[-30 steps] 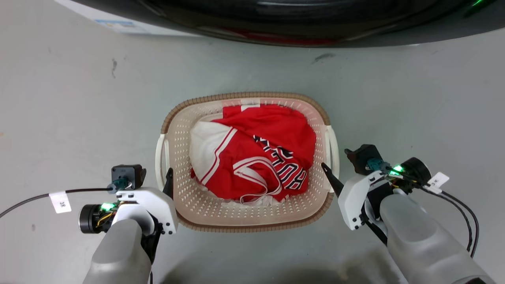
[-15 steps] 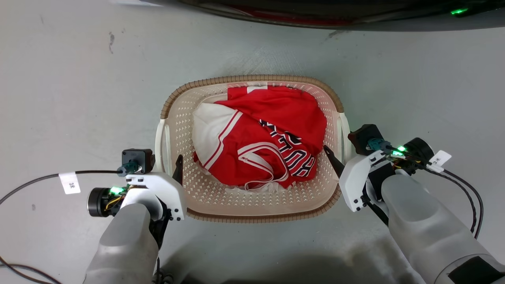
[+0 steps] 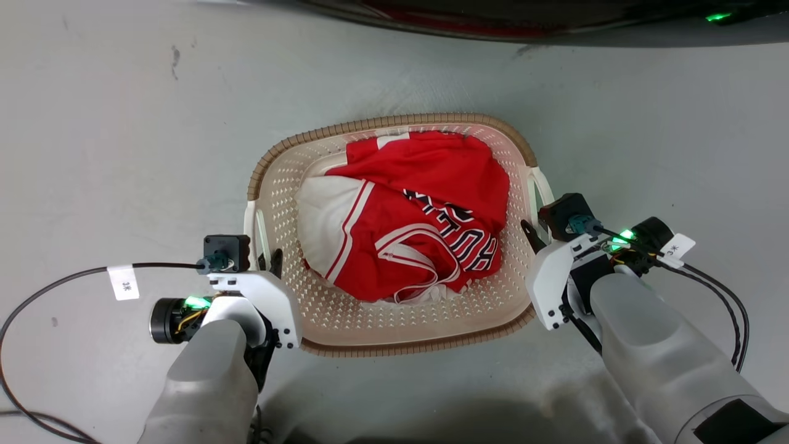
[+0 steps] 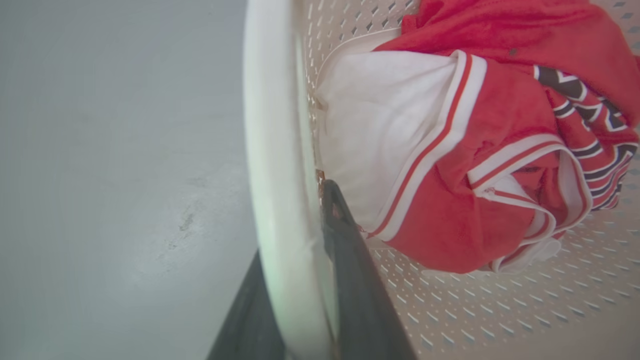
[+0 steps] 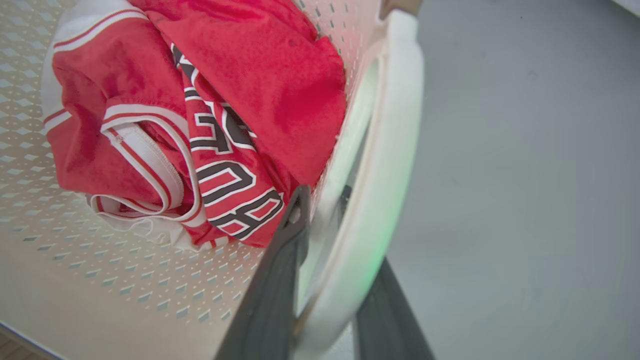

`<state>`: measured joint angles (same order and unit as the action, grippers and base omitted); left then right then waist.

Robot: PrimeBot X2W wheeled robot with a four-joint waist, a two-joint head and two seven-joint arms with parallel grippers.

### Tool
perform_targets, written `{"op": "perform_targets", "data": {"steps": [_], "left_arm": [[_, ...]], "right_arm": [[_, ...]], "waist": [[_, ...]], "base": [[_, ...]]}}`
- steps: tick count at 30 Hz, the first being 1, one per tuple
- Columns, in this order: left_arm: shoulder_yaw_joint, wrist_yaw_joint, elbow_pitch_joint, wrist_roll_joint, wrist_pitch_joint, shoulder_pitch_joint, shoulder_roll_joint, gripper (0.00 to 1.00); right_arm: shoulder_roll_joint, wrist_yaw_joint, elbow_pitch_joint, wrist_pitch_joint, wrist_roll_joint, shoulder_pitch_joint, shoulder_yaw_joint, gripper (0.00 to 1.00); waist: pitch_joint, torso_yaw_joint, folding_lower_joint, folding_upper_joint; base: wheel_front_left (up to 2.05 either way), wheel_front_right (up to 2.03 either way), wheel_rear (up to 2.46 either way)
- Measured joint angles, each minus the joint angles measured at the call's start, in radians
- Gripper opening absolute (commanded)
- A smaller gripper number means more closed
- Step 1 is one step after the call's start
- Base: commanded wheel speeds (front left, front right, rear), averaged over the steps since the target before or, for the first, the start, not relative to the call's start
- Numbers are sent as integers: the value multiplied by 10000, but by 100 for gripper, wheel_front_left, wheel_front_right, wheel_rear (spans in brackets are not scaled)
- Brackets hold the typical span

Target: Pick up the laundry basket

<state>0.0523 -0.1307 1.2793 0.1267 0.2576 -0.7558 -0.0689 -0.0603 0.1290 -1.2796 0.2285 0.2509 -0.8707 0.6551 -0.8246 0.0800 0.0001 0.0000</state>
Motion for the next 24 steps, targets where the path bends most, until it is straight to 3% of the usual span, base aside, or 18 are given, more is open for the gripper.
{"op": "perform_targets", "data": {"steps": [10,24], "left_arm": [[819,6,67,869,-731,487,82,0],[2784,29,-253,2729,-2242,1514,-178,0]], "right_arm": [[-12,-6,-67,-351,583,548,587,0],[-46,-31,163,-1434,2146,1658,1797,0]], "waist": [[1074,-50,0,0],[3426,-351,-1,0]], "base": [[0,0,0],[0,0,0]]}}
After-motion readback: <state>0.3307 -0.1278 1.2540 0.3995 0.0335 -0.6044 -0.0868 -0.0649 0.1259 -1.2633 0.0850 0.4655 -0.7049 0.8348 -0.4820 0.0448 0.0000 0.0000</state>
